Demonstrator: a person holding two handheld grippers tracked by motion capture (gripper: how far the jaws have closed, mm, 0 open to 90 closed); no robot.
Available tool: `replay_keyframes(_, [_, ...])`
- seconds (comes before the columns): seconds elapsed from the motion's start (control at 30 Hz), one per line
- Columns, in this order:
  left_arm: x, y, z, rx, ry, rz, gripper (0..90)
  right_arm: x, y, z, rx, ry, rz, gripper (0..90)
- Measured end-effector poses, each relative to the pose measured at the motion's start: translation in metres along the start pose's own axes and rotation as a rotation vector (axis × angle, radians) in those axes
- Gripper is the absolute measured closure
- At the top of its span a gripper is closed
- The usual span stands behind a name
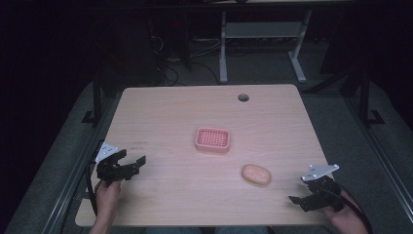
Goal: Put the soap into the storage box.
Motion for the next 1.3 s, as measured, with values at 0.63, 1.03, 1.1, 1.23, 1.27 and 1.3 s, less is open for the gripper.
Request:
replay_keyframes(0.63, [0.002, 0.000, 0.004, 0.005, 0.010, -0.005, 14.3, -0.032, -0.002, 0.002, -0.018, -0.013, 0.059, 15.9])
replay_keyframes(1.03, [0.001, 0.000, 0.005, 0.003, 0.012, -0.022, 14.3, -0.062, -0.006, -0.010, -0.065, -0.056, 0.121, 15.1])
replay_keyframes(1.1, [0.001, 0.001, 0.005, 0.003, 0.019, -0.026, 14.3, -0.063, -0.006, -0.011, -0.071, -0.059, 0.122, 15.1])
replay_keyframes(1.23, [0.001, 0.003, 0.004, 0.003, 0.016, -0.028, 14.2, -0.069, -0.006, -0.013, -0.076, -0.065, 0.132, 14.9])
replay_keyframes(1.27, [0.002, 0.003, 0.004, 0.003, 0.014, -0.031, 14.2, -0.071, -0.006, -0.014, -0.079, -0.068, 0.133, 14.8])
replay_keyframes(1.3, [0.002, 0.002, 0.004, 0.003, 0.012, -0.033, 14.2, -0.072, -0.006, -0.015, -0.080, -0.074, 0.137, 14.8])
Point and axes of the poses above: each handheld gripper's, and its own axes: z roughly backward along the jaws, x roughly out of its underside, y roughly to its right, the point moved 8 cm from there along -z, roughly forward along the jaws, and after that the axes turned 10 degrees about z, right-handed, at the moved point
